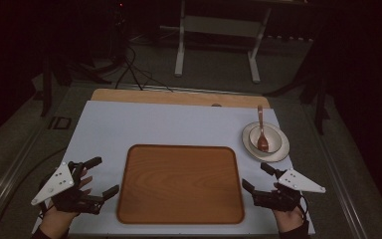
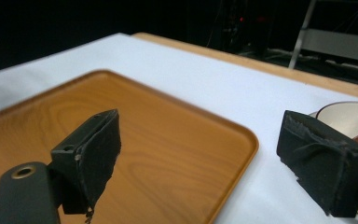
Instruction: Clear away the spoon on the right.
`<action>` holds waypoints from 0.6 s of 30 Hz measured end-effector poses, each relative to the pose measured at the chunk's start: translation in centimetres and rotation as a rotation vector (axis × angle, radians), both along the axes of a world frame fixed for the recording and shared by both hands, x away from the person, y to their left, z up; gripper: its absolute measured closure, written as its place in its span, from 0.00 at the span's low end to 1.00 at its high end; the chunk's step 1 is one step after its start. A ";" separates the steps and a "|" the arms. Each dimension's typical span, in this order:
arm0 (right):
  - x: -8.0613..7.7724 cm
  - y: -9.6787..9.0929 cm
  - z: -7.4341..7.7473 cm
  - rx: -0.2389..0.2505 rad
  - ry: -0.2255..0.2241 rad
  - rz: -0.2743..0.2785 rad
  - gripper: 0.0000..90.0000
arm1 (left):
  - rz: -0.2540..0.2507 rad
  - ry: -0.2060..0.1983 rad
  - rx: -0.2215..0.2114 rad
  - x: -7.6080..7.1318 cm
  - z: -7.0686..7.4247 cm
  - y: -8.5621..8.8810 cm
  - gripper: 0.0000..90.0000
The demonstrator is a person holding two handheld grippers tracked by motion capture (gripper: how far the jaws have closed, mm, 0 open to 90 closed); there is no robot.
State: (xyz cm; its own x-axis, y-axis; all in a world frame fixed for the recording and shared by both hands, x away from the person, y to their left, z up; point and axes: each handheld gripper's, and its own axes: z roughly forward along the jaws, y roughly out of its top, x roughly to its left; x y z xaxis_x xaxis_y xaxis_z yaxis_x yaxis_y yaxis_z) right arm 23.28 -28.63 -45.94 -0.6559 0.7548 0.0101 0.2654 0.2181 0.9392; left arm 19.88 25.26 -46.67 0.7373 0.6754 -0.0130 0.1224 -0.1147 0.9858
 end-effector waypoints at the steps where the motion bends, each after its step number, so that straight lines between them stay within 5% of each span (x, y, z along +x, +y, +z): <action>1: 0.0 0.0 -0.1 -0.007 0.005 0.003 0.15 | 0.001 0.004 0.001 0.1 -0.2 0.1 0.03; 13: -0.5 0.4 -0.1 -0.053 -0.025 0.012 0.16 | -0.006 0.056 0.010 1.2 -1.6 -0.5 0.03; 18: -0.5 0.5 0.2 -0.050 0.008 0.030 0.15 | 0.006 0.051 0.013 1.1 -1.6 -0.5 0.03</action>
State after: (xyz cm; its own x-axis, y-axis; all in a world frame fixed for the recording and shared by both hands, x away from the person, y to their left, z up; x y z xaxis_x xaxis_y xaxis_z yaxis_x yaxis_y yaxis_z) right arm 22.78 -28.14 -45.72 -0.6785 0.7343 -0.0217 0.2655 0.2727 0.9247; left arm 20.96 24.80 -48.24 0.7320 0.6800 -0.0418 0.1736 -0.1268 0.9766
